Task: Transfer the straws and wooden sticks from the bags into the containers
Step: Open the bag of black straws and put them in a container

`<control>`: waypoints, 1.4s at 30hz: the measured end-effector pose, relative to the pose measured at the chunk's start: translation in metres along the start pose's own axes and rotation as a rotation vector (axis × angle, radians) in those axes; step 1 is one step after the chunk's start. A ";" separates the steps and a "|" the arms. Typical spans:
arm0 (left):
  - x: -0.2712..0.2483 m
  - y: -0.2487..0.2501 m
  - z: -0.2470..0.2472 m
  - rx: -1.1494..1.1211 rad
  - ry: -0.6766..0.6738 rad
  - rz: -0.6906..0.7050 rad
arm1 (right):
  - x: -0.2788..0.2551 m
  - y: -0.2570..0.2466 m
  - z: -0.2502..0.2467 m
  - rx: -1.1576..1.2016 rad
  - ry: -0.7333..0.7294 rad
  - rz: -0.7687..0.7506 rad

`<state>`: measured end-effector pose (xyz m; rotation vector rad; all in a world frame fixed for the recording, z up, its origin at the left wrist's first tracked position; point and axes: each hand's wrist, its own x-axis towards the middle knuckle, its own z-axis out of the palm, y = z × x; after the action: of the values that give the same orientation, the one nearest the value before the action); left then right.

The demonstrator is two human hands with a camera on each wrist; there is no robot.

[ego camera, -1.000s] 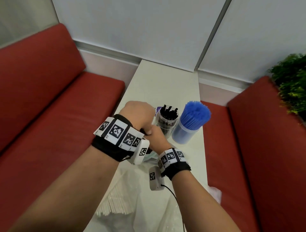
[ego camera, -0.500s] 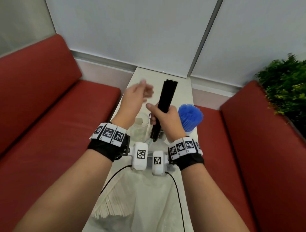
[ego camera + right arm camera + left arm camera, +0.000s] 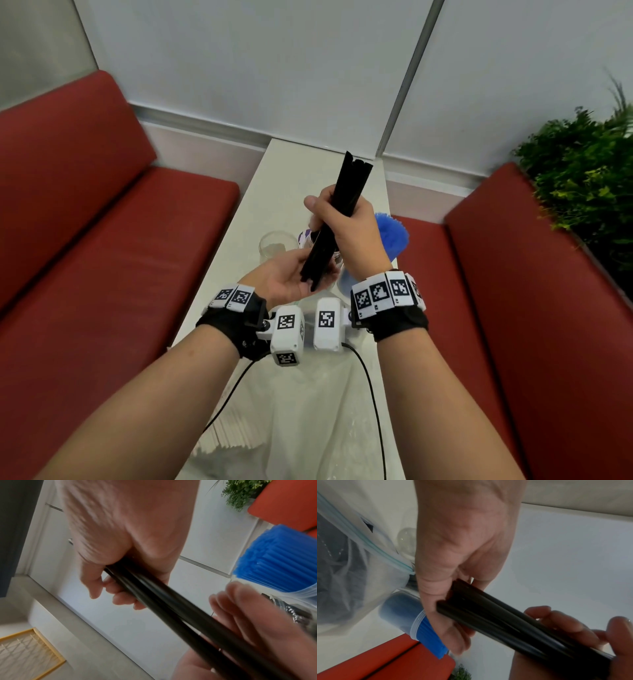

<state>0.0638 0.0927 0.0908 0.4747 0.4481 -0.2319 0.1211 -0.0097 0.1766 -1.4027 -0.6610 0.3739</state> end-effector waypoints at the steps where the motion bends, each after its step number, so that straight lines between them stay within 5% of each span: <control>1: 0.001 -0.002 -0.002 0.009 0.007 -0.030 | 0.002 0.001 0.000 -0.005 0.006 0.003; 8: 0.008 -0.005 -0.008 -0.123 0.010 -0.151 | 0.007 0.019 -0.005 -0.053 0.017 0.069; 17: 0.040 0.004 -0.050 0.074 0.286 0.041 | 0.033 0.025 -0.059 -0.240 -0.350 0.384; 24: 0.057 0.008 -0.095 0.241 0.632 0.189 | 0.074 0.030 -0.077 -0.295 0.114 0.134; 30: 0.067 -0.009 -0.113 0.560 0.710 0.060 | 0.074 0.061 -0.069 -0.596 0.196 0.068; 35: 0.071 -0.026 -0.126 1.317 0.686 0.042 | 0.062 0.078 -0.065 -0.627 0.143 0.068; 42: 0.081 -0.042 -0.138 1.756 0.453 0.024 | 0.061 0.077 -0.068 -0.618 0.139 0.058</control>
<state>0.0718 0.1145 -0.0733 2.2821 0.5960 -0.4693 0.2217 -0.0141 0.1117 -2.0177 -0.6494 0.1126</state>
